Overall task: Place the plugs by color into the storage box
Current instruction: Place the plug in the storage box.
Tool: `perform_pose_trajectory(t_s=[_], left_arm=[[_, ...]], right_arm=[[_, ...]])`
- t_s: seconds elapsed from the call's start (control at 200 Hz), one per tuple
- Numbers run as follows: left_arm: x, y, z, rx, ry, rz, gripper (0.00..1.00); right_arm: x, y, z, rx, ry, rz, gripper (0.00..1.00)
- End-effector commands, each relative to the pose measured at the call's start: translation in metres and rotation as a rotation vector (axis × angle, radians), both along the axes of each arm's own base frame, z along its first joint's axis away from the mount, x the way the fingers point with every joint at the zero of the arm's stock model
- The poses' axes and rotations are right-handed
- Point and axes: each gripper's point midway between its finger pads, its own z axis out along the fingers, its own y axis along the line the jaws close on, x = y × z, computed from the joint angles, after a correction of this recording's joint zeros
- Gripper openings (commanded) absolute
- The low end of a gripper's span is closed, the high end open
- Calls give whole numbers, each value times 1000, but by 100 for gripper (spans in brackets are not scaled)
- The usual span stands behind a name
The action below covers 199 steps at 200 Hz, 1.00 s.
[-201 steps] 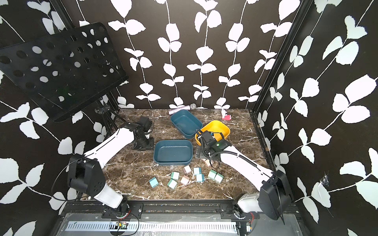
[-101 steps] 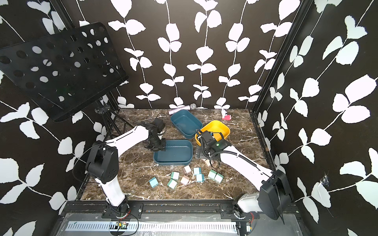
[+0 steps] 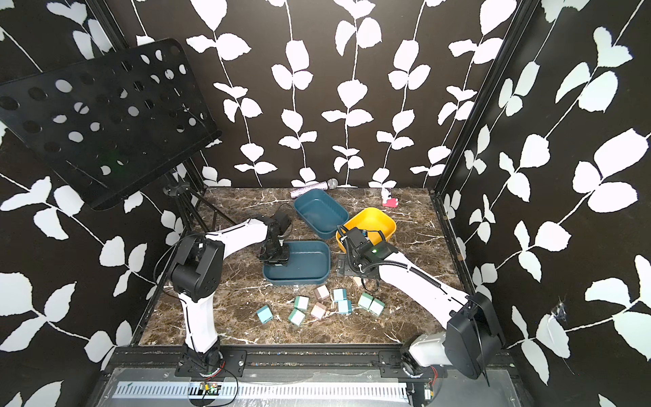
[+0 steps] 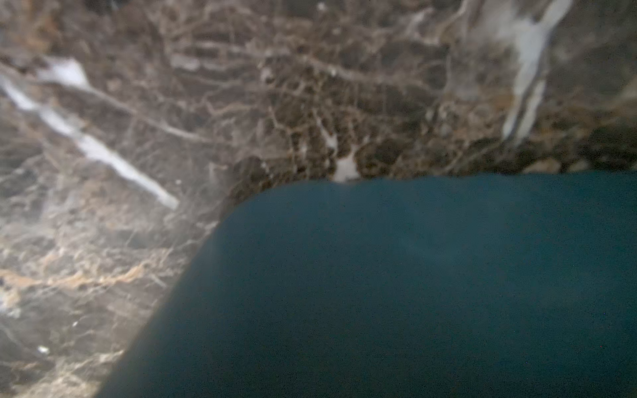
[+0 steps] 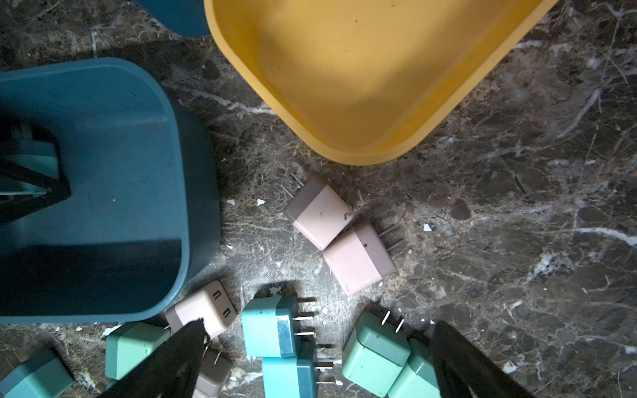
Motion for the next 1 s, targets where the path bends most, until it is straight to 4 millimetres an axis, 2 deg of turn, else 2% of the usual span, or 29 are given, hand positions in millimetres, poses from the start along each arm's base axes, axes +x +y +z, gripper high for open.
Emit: perform_pose_trajectory(t_s=[0.0, 0.125, 0.24, 0.395, 0.5, 0.595, 0.645, 0.7, 0.84, 0.99], left_arm=[[7, -2, 4, 1, -22, 1, 52], [8, -2, 15, 0, -40, -2, 68], [14, -6, 38, -38, -94, -5, 81], [18, -12, 83, -95, -155, -13, 83], [9, -7, 112, -104, -173, 0, 83], [-13, 7, 125, -84, -150, 47, 81], [-30, 17, 125, -67, -117, 88, 80], [-52, 29, 121, -41, -67, 153, 80], [-104, 39, 104, -81, 54, 266, 80], [-144, 46, 88, -106, 131, 350, 80]], right_arm=[[-5, -3, -1, -5, 7, -17, 99], [-4, -4, 1, -4, -2, -24, 99], [-4, -4, 0, -5, -5, -26, 99], [-2, -3, 1, -3, -14, -24, 99], [-1, -2, 1, -4, -15, -19, 99], [0, -2, 0, -4, -14, -14, 99], [-1, -2, -1, -5, -12, -12, 99], [-1, -2, -1, -4, -12, -12, 99], [-1, 1, -5, 1, -5, -2, 99], [-4, 4, -11, 8, 24, 11, 99]])
